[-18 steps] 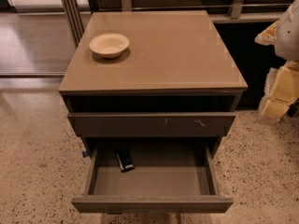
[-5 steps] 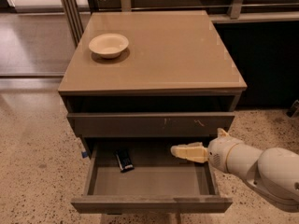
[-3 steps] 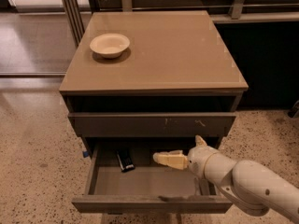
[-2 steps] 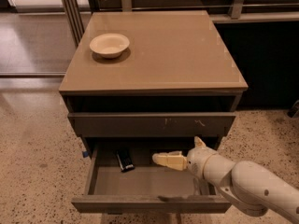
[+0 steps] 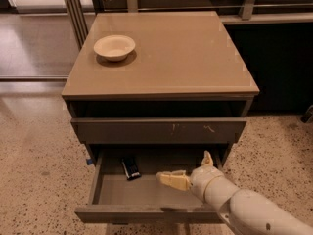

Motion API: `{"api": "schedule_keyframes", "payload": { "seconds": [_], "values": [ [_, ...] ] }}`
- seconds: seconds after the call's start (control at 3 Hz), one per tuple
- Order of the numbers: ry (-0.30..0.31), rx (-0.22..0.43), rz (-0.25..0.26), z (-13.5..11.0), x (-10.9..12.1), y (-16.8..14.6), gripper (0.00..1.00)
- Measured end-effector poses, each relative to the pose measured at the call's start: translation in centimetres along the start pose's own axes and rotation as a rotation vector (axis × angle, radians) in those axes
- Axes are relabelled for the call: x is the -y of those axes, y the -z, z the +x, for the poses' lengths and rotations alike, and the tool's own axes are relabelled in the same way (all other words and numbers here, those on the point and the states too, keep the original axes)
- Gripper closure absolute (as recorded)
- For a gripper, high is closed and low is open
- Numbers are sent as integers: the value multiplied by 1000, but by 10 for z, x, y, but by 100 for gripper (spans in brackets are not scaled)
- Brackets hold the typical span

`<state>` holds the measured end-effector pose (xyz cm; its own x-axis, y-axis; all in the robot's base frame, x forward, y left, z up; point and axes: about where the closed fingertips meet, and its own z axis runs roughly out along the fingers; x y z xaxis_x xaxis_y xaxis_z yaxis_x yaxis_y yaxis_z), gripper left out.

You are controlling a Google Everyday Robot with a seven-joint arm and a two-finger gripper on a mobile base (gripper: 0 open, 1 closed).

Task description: Pick rxbar blueberry from middle drawer and place on counter

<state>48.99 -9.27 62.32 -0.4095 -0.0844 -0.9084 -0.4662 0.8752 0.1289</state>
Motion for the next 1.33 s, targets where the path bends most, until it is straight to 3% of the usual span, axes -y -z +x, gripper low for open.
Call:
{"api": "schedule_keyframes", "payload": {
  "seconds": [0.33, 0.67, 1.0, 1.33],
  "values": [
    [28, -6, -24, 28, -1, -19, 0],
    [20, -42, -158, 51, -17, -47, 0],
    [13, -48, -183, 51, -26, -45, 0],
    [-13, -71, -110, 71, -22, -55, 0]
  ]
}}
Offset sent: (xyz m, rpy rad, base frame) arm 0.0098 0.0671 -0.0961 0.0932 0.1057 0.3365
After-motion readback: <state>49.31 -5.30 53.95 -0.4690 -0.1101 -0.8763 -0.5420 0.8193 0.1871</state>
